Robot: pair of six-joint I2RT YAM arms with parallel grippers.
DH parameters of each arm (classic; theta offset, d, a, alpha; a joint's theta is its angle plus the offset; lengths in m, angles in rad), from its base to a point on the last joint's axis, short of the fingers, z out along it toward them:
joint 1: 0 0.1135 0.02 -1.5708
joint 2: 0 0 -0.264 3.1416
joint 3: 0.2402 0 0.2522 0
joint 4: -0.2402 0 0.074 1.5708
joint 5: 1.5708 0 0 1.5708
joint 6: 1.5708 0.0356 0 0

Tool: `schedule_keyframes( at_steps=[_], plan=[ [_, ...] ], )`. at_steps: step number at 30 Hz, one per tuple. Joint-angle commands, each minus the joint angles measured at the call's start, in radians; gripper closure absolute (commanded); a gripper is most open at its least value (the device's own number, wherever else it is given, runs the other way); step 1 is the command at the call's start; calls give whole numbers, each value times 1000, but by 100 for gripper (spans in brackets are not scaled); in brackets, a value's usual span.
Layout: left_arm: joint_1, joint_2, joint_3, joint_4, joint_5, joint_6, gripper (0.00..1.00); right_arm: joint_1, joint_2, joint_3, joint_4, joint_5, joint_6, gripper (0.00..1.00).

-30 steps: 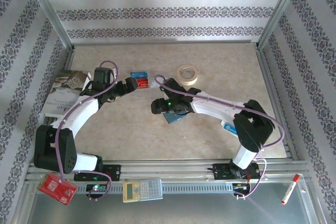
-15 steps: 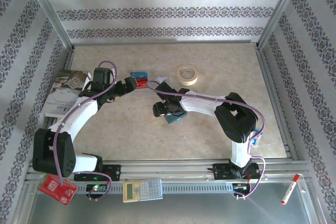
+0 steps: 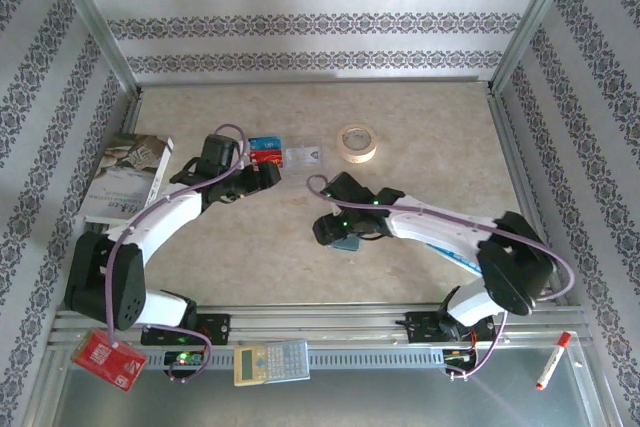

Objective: Take the credit cards out of the card holder

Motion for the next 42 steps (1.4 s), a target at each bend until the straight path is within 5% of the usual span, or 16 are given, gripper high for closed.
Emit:
schedule_keyframes(
  at_steps=[1,7,16,32,42],
  plan=[
    [-76,32,9,-15,25,-56,21,-76,-50,-79,-7,82,200,36],
    [-245,162,6,128,81,-213,32,-170,-32,-118,20,32,273,54],
    [-361,361,86,224,141,-283,48,-190,47,-124,25,38,295,79],
    [-377,480,136,269,239,-286,61,-224,129,-147,103,-64,273,86],
    [-351,463,50,522,322,-430,75,-226,119,-147,122,-60,272,85]
  ],
)
